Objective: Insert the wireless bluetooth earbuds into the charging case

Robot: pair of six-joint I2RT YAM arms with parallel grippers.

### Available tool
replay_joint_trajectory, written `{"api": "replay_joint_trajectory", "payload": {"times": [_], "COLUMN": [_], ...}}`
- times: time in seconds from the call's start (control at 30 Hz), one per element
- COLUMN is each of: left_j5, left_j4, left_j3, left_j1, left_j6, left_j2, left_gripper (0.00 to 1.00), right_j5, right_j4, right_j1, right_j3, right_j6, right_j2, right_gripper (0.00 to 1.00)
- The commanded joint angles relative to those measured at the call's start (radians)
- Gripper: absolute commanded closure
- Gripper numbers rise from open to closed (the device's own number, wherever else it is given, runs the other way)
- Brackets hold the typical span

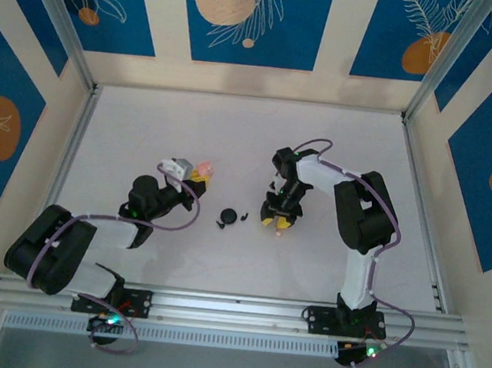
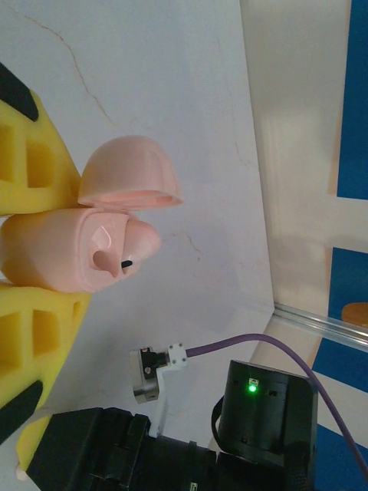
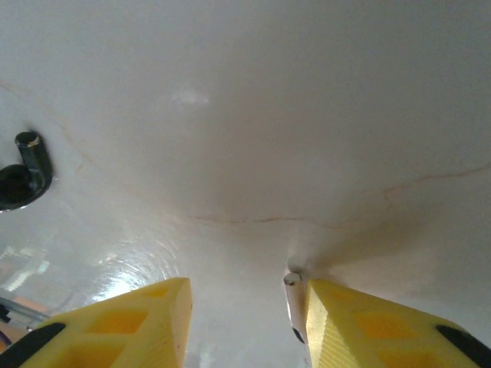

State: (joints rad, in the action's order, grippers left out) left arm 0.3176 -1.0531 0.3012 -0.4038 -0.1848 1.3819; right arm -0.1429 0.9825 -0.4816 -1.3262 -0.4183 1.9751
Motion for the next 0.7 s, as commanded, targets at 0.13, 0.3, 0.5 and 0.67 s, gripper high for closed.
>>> {"api": "replay_joint_trajectory", "payload": {"times": [0.13, 0.3, 0.5, 0.67], "left_j5": [0.012, 0.013, 0.019, 0.022], "left_j4": [-0.009, -0.009, -0.009, -0.005], "left_j3": [-0.013, -0.011, -0.017, -0.017], "left_j1": [0.006, 0.006, 0.006, 0.005], "left_j6": [0.01, 0.01, 0.008, 0.008], "left_j2": [-0.01, -0.012, -0.014, -0.021], "left_gripper": [0.89, 0.89, 0.9, 0.9], "right_j5": [-0.068, -0.085, -0.094, -0.079], "right_j4": [0.005, 0.018, 0.049, 0.072], "right_j1": [-0.016, -0.038, -0.057, -0.066], "right_j3": [0.01, 0.005, 0.026, 0.038], "right_j6": [0.015, 0.041, 0.06, 0.05], "right_j2": [0.01, 0.008, -0.006, -0.068], "right_gripper": [0.6, 0.63, 0.66, 0.65]}}
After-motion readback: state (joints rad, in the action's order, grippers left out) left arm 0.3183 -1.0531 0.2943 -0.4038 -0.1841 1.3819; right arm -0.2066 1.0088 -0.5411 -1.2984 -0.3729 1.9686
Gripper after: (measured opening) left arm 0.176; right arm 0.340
